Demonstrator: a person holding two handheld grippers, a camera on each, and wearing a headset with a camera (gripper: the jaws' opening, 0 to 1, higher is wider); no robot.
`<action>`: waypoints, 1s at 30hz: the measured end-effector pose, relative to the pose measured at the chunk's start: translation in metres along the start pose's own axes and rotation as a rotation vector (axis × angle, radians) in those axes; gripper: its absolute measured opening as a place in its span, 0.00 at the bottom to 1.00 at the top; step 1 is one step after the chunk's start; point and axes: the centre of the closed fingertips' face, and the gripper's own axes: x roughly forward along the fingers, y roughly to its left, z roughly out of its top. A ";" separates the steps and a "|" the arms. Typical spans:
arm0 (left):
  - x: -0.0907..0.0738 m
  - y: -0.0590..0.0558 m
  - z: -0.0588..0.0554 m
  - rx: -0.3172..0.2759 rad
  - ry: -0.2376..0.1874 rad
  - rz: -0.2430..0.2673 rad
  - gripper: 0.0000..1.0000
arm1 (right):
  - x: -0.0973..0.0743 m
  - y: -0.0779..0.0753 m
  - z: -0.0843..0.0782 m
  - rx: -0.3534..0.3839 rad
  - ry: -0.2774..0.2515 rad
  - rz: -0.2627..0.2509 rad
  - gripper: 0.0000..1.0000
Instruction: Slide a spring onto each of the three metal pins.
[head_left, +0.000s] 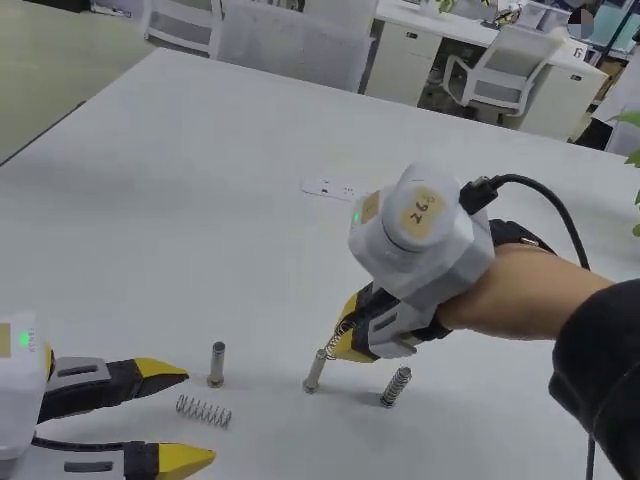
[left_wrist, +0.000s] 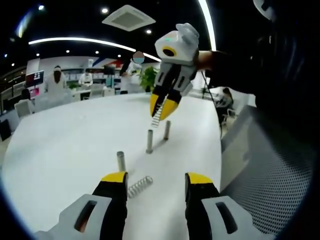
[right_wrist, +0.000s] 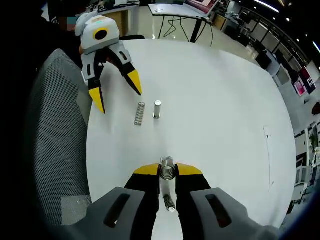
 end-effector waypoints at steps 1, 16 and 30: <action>0.000 0.000 0.000 0.001 0.001 0.001 0.40 | 0.001 -0.001 0.001 -0.002 0.001 0.004 0.08; -0.002 0.000 -0.002 0.000 0.010 0.004 0.38 | 0.009 -0.003 0.003 -0.012 0.019 0.031 0.08; -0.002 0.001 -0.003 -0.001 0.015 0.007 0.37 | 0.025 -0.001 -0.004 -0.011 0.059 0.056 0.08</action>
